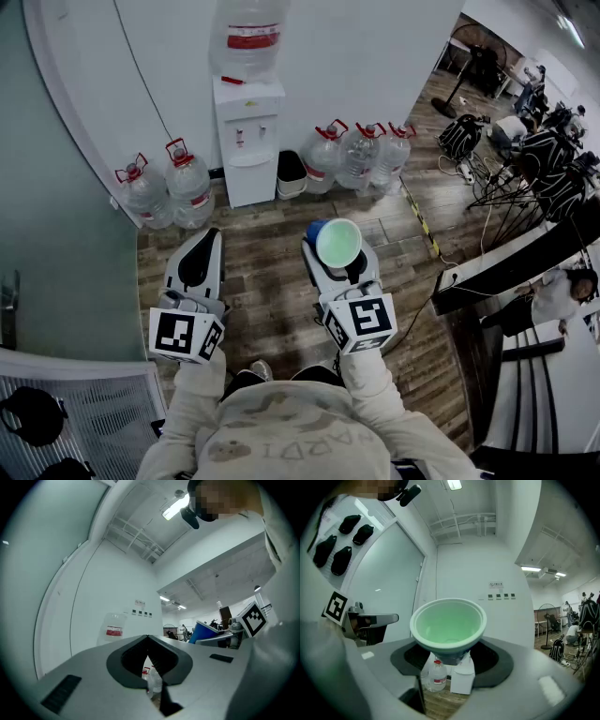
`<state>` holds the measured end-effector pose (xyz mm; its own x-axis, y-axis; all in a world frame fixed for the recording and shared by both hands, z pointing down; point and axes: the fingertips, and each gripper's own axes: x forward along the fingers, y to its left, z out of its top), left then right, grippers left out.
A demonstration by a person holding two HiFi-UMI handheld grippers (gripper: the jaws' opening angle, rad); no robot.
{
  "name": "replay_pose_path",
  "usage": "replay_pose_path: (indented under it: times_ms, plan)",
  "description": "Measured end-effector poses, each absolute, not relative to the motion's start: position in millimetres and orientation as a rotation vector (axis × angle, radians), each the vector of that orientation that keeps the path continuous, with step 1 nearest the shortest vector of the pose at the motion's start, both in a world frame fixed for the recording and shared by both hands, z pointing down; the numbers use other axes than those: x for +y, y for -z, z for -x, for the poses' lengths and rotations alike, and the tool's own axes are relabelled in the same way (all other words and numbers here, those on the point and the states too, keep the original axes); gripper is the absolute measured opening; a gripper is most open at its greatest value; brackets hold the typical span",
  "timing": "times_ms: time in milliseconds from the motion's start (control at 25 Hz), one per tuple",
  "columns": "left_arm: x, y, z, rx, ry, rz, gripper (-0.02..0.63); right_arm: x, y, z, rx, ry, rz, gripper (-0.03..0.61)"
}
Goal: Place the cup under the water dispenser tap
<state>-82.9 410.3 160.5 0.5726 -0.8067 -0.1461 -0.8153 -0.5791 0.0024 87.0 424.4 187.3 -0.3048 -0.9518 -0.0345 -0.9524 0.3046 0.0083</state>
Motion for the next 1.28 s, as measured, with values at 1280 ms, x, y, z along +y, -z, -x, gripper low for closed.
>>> replay_pose_path:
  times_ms: [1280]
  plan:
    - [366.0, -170.5, 100.2, 1.393, -0.17, 2.75, 0.006, 376.7, -196.7, -66.5, 2.497, -0.02, 1.825, 0.276]
